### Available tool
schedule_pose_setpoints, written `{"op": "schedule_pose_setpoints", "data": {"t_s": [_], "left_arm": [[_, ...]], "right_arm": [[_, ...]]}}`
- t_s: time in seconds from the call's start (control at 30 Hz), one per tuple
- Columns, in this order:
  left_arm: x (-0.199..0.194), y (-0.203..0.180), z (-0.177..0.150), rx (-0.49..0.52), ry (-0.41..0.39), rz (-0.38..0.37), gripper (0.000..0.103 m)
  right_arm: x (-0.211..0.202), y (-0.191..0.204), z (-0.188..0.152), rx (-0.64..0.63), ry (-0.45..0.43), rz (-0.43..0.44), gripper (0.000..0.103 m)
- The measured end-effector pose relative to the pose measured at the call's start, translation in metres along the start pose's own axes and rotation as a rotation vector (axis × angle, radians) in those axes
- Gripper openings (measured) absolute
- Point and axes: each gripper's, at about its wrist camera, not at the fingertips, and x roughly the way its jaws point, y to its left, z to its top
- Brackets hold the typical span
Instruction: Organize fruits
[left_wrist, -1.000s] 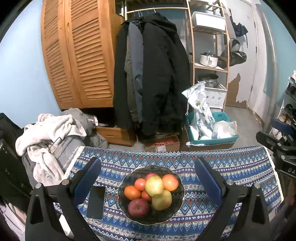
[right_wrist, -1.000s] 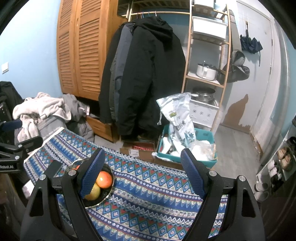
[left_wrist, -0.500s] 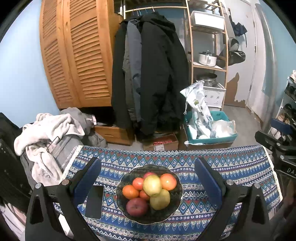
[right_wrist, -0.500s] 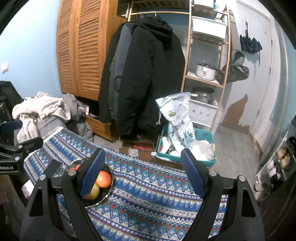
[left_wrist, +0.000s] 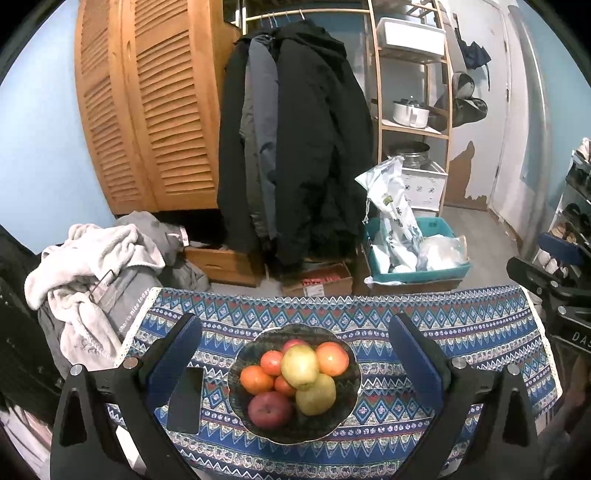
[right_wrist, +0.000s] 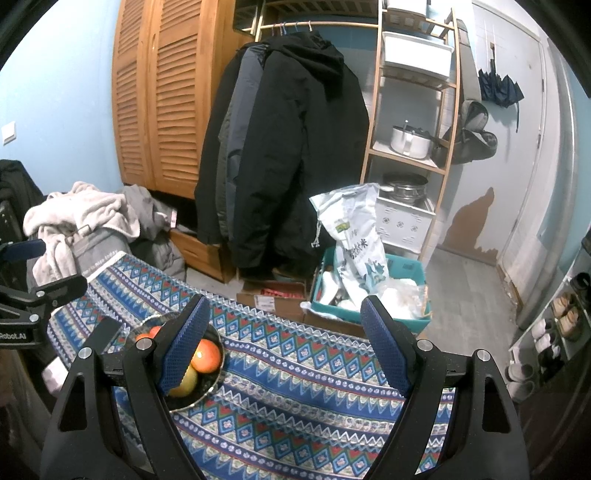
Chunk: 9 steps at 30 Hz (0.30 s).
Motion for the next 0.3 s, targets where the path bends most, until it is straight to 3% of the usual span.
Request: {"op": "schedule_pose_setpoints", "data": {"t_s": [0.3], "left_arm": [[0.0035, -0.0004, -0.0005, -0.006, 0.008, -0.009, 0.102]], "right_arm": [[-0.0005, -0.0048, -0.0015, -0.001, 0.001, -0.001, 0.083]]}}
